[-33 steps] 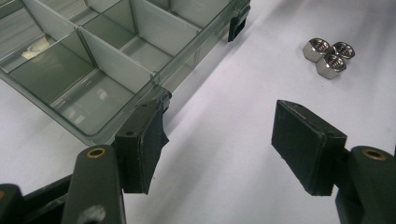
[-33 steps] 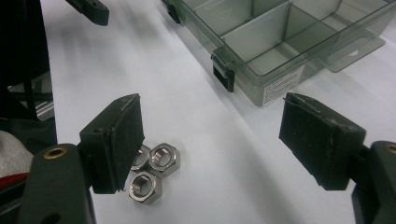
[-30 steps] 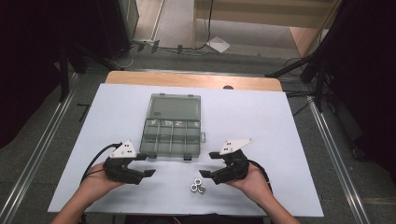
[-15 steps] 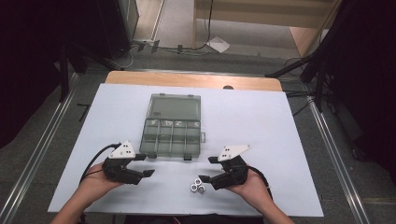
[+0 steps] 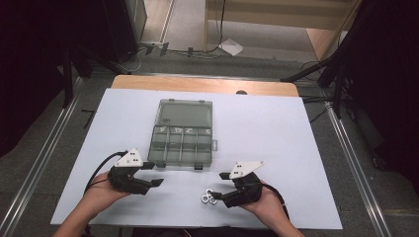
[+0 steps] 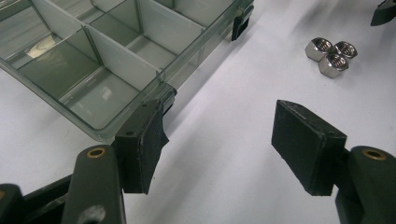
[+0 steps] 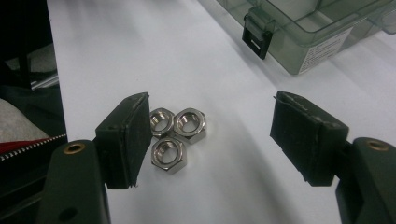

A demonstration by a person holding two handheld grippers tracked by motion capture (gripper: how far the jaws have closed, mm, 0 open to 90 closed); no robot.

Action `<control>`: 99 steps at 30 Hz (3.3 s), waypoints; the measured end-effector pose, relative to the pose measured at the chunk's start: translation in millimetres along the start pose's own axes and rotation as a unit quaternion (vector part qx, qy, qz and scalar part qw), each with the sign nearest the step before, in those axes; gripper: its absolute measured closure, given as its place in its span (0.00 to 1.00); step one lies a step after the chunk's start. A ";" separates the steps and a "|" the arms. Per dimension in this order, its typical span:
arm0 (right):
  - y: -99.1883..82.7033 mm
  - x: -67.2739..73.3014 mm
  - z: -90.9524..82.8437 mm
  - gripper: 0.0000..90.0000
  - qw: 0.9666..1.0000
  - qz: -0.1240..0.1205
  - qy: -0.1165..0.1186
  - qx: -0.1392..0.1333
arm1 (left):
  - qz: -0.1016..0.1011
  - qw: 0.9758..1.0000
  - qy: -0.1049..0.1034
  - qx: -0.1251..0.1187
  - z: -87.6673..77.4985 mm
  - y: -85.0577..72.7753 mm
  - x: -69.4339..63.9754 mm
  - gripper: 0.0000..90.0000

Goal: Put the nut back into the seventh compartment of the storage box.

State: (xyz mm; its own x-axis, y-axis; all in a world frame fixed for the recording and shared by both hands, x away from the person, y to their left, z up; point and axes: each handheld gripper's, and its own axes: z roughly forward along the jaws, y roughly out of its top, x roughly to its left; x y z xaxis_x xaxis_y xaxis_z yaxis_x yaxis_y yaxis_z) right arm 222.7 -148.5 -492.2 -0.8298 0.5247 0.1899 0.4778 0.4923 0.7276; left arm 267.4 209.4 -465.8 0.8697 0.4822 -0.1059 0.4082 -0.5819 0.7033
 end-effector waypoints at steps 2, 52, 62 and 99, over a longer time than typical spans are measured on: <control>-1.2 -0.2 0.7 0.36 1.000 -0.004 0.002 0.000 | 0.000 1.000 -0.001 -0.001 0.0 0.1 0.1 0.38; -20.5 18.1 17.7 0.75 0.995 -0.090 0.027 0.038 | 0.001 1.000 0.000 -0.004 2.2 4.5 3.8 0.38; -24.8 19.1 18.8 0.78 0.995 -0.094 0.018 0.022 | 0.001 1.000 -0.002 0.001 2.7 4.7 3.4 0.38; -11.9 7.3 5.9 0.79 0.998 -0.037 0.043 0.008 | -0.001 1.000 -0.005 0.001 3.8 2.8 4.1 0.38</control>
State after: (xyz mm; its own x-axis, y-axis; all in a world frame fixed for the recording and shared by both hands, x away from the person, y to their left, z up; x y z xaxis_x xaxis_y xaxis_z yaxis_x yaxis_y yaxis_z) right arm 212.7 -146.5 -503.3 -0.8842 0.4255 0.1929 0.4186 0.5382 0.7315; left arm 273.2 207.3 -467.0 0.8711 0.4777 -0.1144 0.4111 -0.5815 0.7020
